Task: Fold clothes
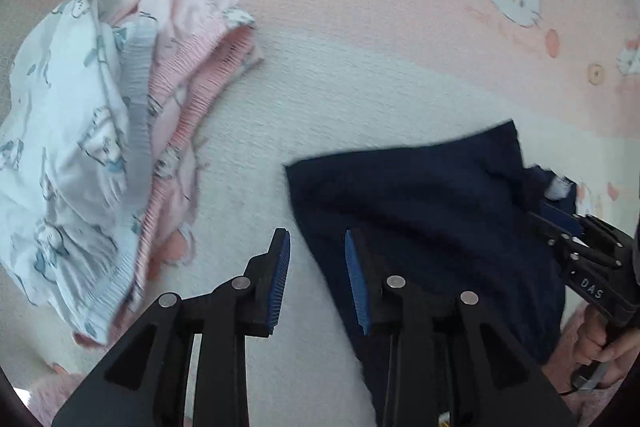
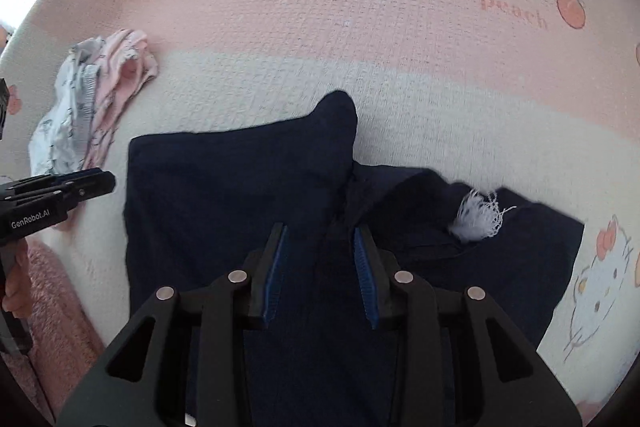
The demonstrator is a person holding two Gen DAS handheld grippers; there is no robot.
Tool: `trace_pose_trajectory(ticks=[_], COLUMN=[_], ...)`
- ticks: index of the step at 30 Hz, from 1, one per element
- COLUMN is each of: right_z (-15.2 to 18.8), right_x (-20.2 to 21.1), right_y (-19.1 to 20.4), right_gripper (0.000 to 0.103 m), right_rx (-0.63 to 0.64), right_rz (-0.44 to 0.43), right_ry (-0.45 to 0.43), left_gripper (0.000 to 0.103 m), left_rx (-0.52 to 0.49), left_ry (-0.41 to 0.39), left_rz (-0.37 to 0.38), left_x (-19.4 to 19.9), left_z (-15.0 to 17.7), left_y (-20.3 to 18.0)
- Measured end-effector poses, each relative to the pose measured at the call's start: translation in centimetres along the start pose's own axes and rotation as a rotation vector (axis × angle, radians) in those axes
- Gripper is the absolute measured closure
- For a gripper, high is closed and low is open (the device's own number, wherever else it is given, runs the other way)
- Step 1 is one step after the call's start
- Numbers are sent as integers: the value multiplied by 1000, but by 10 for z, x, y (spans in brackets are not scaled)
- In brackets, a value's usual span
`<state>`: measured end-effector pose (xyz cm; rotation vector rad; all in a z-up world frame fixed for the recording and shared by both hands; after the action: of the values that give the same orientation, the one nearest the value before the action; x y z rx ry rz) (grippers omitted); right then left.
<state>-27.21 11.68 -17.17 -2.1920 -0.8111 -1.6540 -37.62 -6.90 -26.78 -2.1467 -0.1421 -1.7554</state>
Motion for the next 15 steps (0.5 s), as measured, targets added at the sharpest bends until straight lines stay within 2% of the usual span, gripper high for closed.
trace_pose_trajectory(ticks=[3,5,8,11,13,15], right_z=[43,69,102,123,132,135], right_x=[14,14,6,4,11,24], right_y=[9,9,3,-10,-18,-23], right_gripper=[69,69,69,69,69,69], right_rx=[-28,-57,-101,-149,-183,-204], right_rz=[-3,-15,-16,0,1,-10], right_ry=[21,37,57,60,47,10], left_gripper=[72,72,73,73,73,73], left_rx=[-88,-139,-188,-164,-144,-133], left_ry=[64,109,106,103,82,59], left_rz=[42,34,-36,-114,-130,-46], left_x=[-10,-23,-28,-24,-15,-3], left_z=[44,68,81,84,87,91], left_y=[-25,-32,-32,-14,-7,-12])
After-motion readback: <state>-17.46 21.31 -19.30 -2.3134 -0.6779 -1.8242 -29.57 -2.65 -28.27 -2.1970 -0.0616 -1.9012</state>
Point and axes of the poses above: each gripper's, at about its wrist camera, not at the fingertips, and x roughly against the way its jaws point, y to its left, z to its underside, the point moved 7 cm from there along -x, roughly the way its jaws point, and after that the axes turned 12 degrees about x, right-handed, at the moved point
